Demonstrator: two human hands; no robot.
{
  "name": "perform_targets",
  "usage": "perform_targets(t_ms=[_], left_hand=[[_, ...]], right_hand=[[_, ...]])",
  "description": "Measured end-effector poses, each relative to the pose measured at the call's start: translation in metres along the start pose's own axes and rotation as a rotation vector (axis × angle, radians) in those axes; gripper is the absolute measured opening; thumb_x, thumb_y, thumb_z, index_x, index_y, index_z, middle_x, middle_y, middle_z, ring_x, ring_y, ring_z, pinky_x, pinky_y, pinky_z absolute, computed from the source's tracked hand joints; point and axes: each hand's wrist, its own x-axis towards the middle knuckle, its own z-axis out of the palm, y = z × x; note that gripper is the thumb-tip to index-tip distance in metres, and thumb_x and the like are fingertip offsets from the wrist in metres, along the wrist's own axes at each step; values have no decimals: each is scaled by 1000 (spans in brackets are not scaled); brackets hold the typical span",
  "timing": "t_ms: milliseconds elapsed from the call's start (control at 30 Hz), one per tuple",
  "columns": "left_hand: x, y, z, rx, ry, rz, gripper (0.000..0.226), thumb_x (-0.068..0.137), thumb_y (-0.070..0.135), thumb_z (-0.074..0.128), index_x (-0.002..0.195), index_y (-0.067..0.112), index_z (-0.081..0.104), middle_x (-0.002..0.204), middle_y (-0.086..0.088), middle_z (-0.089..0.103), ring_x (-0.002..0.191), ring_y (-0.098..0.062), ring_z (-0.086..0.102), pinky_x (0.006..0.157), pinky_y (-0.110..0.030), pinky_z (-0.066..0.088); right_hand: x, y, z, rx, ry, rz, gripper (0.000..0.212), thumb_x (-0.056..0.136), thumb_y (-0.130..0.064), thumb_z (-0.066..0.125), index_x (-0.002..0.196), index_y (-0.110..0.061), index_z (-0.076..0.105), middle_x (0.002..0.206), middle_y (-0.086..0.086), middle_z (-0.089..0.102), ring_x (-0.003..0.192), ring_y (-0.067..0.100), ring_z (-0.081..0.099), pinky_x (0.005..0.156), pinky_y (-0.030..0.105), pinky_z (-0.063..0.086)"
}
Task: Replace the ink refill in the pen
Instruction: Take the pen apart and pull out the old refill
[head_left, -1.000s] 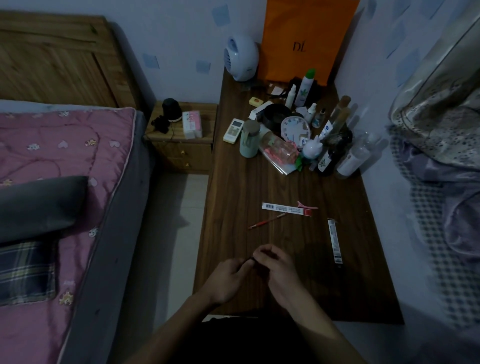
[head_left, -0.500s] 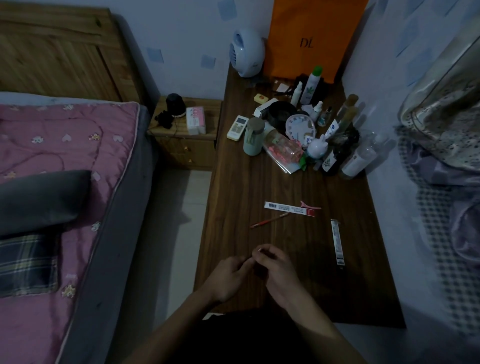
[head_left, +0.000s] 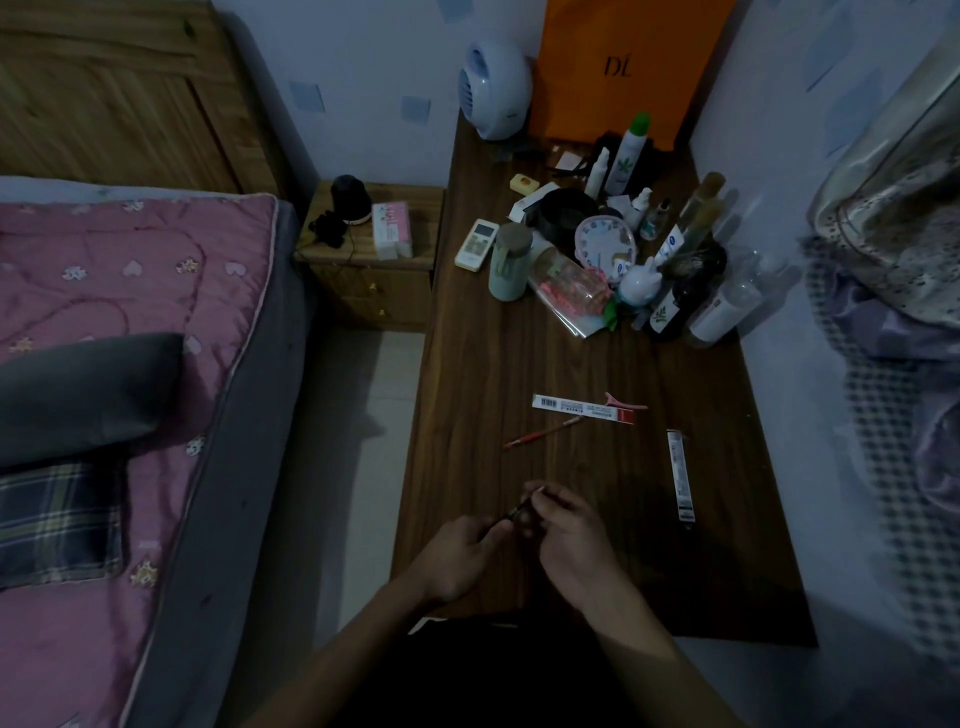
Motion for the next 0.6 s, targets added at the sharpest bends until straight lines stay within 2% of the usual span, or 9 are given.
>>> perform_targets(t_ms=[100, 233, 433, 533, 600], left_hand=[[0, -2, 0, 17, -5, 2, 46, 101, 42, 41, 96, 5, 68, 78, -9, 68, 71, -13, 61, 68, -34, 45], [1, -2, 0, 17, -10, -8, 47, 101, 43, 40, 96, 5, 67, 69, -3, 57, 65, -10, 53, 60, -30, 35], [4, -4, -2, -11, -13, -29, 49, 100, 46, 41, 90, 4, 65, 64, -1, 52, 58, -9, 47, 57, -30, 32], [4, -5, -2, -16, -20, -36, 50, 99, 47, 41, 83, 5, 62, 60, 5, 49, 50, 0, 44, 54, -29, 32], [3, -7, -3, -8, -27, -15, 45, 99, 46, 42, 76, 12, 59, 55, 8, 46, 45, 4, 44, 51, -25, 31]], right_hand=[[0, 0, -1, -71, 23, -13, 19, 91, -1, 61, 84, -10, 76, 77, 7, 71, 76, 22, 63, 72, 35, 47], [0, 1, 0, -122, 55, -32, 19, 93, -6, 62, 84, -14, 77, 82, 7, 73, 79, 22, 64, 74, 37, 49], [1, -3, 5, -184, 197, -155, 15, 91, -7, 66, 89, -18, 77, 83, 2, 76, 75, 15, 67, 70, 31, 53], [5, -7, 7, -196, 307, -185, 15, 92, -11, 67, 92, -23, 76, 88, -2, 77, 84, 15, 68, 70, 30, 54], [7, -10, 6, -157, 369, -196, 16, 91, -13, 68, 93, -26, 75, 93, -2, 76, 90, 16, 68, 73, 31, 54]])
